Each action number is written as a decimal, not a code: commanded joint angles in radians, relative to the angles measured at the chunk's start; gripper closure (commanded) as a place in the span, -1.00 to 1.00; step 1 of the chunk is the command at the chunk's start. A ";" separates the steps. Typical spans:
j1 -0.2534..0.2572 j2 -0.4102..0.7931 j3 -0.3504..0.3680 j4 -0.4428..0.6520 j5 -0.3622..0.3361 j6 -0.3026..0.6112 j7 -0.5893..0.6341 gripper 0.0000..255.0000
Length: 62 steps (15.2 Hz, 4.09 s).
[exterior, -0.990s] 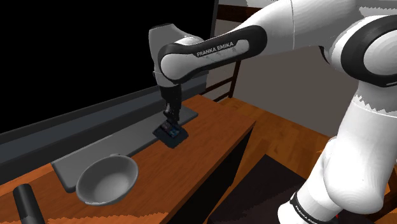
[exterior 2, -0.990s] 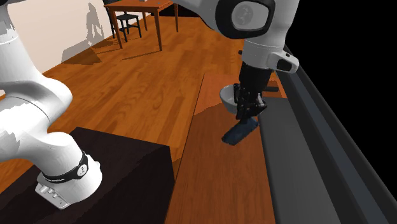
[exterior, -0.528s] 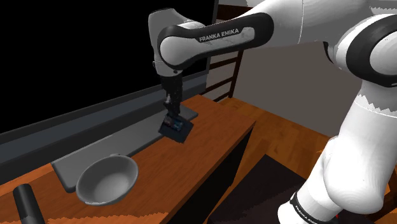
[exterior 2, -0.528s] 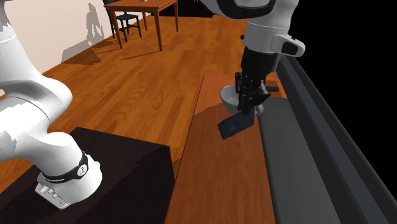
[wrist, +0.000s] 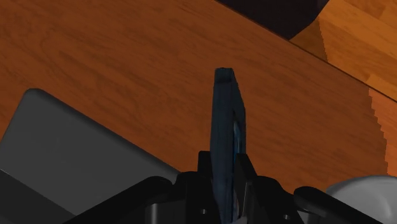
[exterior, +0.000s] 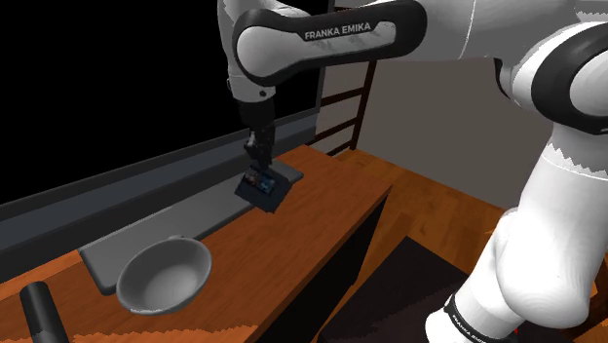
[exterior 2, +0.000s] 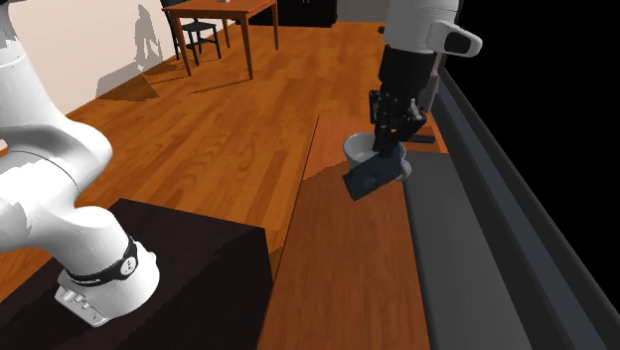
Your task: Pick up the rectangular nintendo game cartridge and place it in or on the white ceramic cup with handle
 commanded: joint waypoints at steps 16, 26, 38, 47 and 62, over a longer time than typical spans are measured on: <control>0.309 0.377 0.115 0.634 -0.091 -0.300 0.350 1.00; 0.307 0.374 0.118 0.511 -0.088 -0.182 0.376 1.00; 0.286 0.364 0.116 0.332 -0.088 -0.015 0.388 1.00; 0.285 0.364 0.116 0.322 -0.088 -0.006 0.389 -1.00; 0.312 0.398 0.116 0.503 -0.094 -0.152 0.382 -1.00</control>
